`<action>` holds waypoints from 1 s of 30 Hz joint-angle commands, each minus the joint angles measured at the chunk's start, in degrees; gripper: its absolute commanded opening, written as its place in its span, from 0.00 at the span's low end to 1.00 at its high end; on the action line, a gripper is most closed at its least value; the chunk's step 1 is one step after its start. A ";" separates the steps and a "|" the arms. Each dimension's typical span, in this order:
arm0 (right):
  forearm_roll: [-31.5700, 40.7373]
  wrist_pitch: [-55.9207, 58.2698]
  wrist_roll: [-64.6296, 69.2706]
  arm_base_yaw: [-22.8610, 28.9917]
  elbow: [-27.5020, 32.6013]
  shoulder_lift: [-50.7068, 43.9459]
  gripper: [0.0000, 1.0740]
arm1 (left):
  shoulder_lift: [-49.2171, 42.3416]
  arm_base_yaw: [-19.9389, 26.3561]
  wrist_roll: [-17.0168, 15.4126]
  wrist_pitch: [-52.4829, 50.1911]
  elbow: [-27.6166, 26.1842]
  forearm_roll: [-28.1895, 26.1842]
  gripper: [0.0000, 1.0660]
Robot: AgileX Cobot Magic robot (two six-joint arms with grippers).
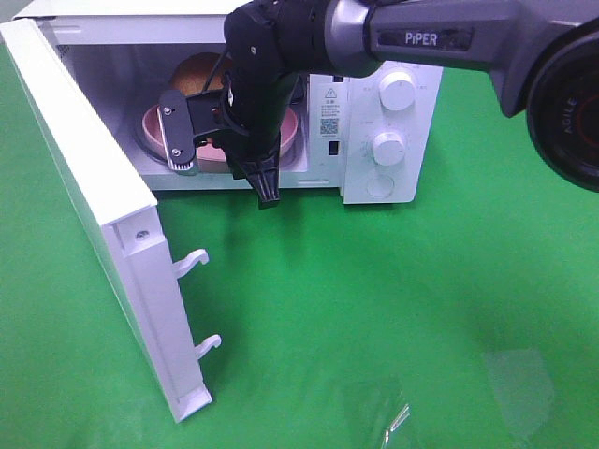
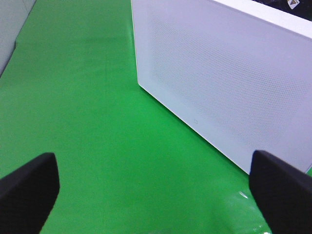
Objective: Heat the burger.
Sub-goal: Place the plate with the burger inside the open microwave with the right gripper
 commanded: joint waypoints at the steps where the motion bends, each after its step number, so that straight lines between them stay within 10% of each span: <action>1: -0.97 -5.27 -1.09 -0.17 -0.92 -0.52 0.02 | -1.03 0.17 0.06 -0.34 0.11 0.06 0.92; 21: -1.83 -7.51 -0.23 -0.17 -0.92 0.29 0.06 | -1.03 0.17 0.06 -0.34 0.11 0.06 0.92; 30: -0.46 -6.13 3.27 -0.17 -0.92 0.17 0.27 | -1.03 0.17 0.06 -0.34 0.11 0.06 0.92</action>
